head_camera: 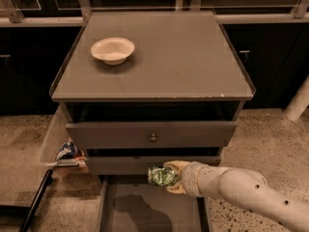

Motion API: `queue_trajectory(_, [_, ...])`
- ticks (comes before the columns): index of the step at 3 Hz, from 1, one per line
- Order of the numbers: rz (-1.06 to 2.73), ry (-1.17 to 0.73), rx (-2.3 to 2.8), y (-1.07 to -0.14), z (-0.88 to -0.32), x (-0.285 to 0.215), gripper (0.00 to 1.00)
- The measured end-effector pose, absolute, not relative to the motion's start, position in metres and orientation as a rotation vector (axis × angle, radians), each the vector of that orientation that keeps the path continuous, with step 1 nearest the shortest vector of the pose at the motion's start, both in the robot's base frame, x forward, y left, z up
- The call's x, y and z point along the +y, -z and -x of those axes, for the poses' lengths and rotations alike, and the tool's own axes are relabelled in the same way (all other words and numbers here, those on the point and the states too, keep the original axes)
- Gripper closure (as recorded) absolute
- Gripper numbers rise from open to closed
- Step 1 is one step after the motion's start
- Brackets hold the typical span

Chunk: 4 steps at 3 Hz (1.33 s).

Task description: Pick green can from bottom drawer and place on counter

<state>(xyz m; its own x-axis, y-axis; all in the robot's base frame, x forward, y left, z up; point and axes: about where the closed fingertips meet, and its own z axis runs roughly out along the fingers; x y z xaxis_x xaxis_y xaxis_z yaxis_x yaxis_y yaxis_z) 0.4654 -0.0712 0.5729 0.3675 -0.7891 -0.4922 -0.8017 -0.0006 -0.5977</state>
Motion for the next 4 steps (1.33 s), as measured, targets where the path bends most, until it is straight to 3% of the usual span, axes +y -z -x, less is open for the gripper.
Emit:
queue_trajectory(1, [1.749, -0.04, 1.354, -0.591, -0.463, -0.069, 1.0])
queue_trajectory(4, [1.677, 0.127, 1.122, -0.799, -0.505, -0.093, 1.0])
